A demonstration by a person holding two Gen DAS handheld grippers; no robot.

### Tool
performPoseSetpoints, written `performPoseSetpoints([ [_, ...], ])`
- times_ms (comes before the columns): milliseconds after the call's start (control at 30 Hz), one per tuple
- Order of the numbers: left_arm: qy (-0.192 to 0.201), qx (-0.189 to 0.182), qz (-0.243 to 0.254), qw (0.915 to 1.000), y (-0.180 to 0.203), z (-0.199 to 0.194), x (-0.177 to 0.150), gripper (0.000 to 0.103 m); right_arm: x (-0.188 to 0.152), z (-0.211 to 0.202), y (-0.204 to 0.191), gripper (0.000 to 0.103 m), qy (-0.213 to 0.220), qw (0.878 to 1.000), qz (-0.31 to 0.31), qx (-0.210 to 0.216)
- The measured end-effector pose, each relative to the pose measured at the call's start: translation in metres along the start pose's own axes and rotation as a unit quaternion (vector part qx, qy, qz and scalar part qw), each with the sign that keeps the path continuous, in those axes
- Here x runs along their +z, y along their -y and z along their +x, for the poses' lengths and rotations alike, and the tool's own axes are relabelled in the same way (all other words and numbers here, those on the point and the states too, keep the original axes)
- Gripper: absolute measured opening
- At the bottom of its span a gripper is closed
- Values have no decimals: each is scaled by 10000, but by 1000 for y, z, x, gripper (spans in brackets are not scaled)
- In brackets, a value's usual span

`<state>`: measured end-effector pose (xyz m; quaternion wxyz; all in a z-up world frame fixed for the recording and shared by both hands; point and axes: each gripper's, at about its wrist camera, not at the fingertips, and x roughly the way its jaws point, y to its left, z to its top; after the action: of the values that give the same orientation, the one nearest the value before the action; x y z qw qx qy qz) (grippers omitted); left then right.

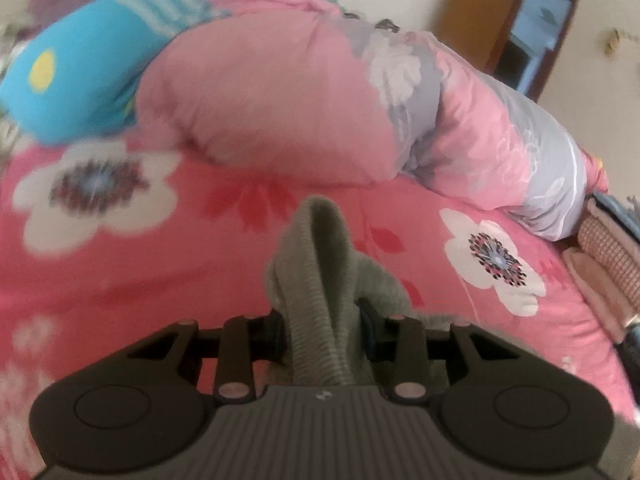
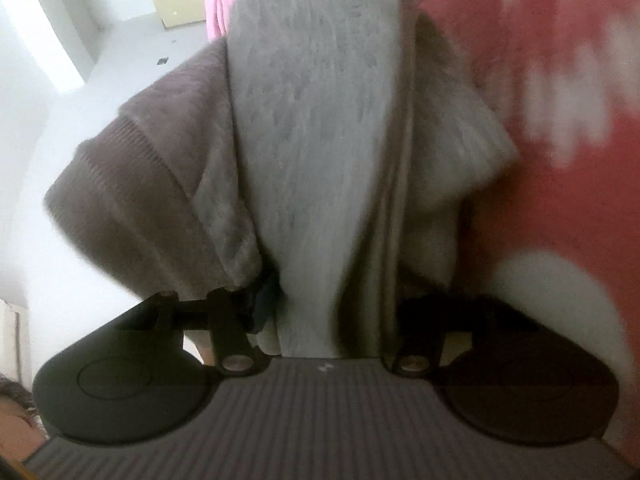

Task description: Fold clothes

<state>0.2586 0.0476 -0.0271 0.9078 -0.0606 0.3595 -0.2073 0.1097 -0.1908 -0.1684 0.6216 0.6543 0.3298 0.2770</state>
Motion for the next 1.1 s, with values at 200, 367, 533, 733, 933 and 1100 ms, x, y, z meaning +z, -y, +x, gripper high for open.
performPoseSetpoints([
  [200,757,737,409,9936,-6,-18,36,68,21,48,-12,54,-144,9998,-121,83],
  [367,1319,1007,-89,9861,-27,-63,40,76,29,76,-27,54,-296,9979,-517,-239],
  [533,1486,719,-895,9822,-36,-108,11,79,26,82,-46,54,-371,9929,-993,-533],
  [733,1496,265,-1712,9734,-33,-145,-46,79,20,70,-61,52,-306,9875,-1340,-766],
  [933,1285,301,-2012,9706,-39,-158,-87,79,18,70,-71,25,-79,9795,-1768,-966],
  [1100,992,219,-1894,9766,-33,-148,-104,79,4,49,-98,13,59,9587,-2497,-1362],
])
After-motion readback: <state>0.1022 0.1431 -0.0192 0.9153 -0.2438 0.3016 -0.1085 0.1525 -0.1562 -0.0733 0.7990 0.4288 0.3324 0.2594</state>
